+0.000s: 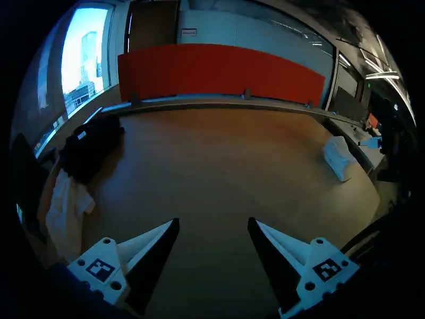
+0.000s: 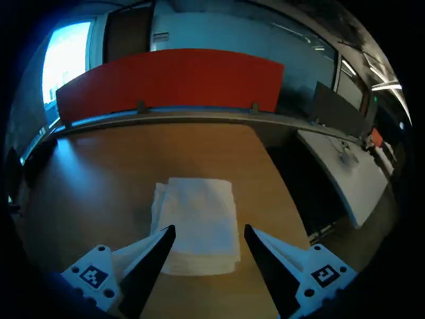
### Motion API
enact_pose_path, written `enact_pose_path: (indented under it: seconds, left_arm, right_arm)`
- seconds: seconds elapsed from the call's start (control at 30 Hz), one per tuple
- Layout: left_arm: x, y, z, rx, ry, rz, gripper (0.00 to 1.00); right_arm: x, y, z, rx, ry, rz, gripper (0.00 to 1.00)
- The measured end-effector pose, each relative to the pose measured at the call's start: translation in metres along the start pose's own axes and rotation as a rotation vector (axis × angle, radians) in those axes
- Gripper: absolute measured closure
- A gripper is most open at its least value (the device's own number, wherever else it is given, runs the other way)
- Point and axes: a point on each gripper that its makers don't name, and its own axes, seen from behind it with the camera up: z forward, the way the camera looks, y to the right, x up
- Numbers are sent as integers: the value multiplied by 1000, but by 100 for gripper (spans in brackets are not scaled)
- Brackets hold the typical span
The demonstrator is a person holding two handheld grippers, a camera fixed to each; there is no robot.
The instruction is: Fold towel
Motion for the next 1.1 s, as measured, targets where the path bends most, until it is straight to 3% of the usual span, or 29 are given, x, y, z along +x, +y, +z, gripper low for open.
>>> enact_pose_path:
  seconds: [0.3,0.77,1.1]
  left_arm:
    - [14,-4,1,5,23,6,4]
    - [27,-7,3,9,46,5,4]
    - [46,-15,4,28,92,5,4]
  right_arm:
    - [38,-20,-10,18,143,3,0]
    - [110,-38,-39,12,424,14,0]
    - [130,-44,-46,9,483,32,0]
